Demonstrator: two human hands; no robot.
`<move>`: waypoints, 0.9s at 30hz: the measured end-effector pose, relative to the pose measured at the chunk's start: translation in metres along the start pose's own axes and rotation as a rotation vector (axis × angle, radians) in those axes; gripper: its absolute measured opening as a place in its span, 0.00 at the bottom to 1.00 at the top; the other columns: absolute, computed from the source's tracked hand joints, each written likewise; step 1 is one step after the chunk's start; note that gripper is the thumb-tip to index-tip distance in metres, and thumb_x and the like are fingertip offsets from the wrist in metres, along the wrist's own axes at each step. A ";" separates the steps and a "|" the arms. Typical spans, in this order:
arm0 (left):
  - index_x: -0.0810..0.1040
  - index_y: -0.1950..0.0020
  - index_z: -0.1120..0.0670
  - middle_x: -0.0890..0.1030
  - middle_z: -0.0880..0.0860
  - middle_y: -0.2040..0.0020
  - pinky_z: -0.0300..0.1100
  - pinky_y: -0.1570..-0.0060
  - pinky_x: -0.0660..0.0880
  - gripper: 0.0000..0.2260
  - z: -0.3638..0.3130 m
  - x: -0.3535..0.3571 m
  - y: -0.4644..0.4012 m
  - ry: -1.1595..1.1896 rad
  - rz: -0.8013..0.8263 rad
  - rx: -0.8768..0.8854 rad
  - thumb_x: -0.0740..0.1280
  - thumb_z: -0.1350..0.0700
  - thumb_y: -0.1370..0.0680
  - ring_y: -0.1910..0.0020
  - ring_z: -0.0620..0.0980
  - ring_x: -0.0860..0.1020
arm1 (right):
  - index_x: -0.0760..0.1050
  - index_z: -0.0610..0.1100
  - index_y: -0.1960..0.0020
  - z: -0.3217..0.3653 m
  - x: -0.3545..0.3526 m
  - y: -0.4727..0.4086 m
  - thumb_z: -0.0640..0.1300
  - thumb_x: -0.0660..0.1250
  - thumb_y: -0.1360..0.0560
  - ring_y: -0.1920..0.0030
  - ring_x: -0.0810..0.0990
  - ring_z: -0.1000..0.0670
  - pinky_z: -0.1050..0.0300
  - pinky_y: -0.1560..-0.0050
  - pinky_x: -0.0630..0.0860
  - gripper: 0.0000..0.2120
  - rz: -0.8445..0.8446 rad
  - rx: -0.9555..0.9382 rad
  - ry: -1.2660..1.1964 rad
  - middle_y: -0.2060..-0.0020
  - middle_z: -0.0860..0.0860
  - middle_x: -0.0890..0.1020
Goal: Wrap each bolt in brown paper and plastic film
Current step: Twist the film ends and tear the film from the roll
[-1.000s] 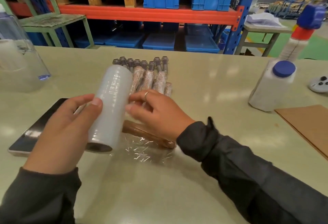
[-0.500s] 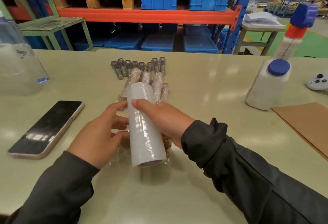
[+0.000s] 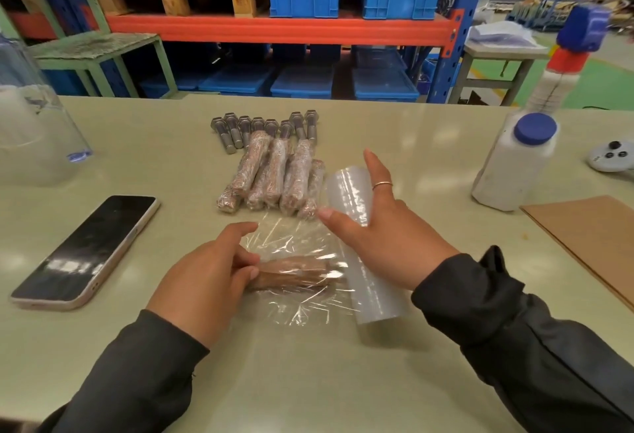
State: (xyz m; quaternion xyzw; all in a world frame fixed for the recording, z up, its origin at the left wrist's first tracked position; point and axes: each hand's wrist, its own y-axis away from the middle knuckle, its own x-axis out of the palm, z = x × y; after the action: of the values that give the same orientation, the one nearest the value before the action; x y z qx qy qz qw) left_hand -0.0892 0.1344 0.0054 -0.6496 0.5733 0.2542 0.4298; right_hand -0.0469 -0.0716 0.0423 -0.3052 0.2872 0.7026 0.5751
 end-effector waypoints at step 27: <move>0.66 0.38 0.56 0.70 0.54 0.43 0.46 0.51 0.69 0.14 -0.084 0.059 -0.053 -0.457 0.325 0.303 0.57 0.50 0.20 0.45 0.54 0.70 | 0.39 0.62 0.26 -0.073 -0.056 -0.017 0.59 0.46 0.20 0.39 0.74 0.40 0.50 0.42 0.69 0.26 -0.118 0.287 0.460 0.36 0.41 0.74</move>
State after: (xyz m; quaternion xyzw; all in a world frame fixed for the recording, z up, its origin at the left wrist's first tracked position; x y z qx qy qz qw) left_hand -0.0389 0.0305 0.0136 -0.4043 0.5896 0.3707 0.5928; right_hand -0.0148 -0.1589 0.0366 -0.3884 0.4883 0.5323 0.5722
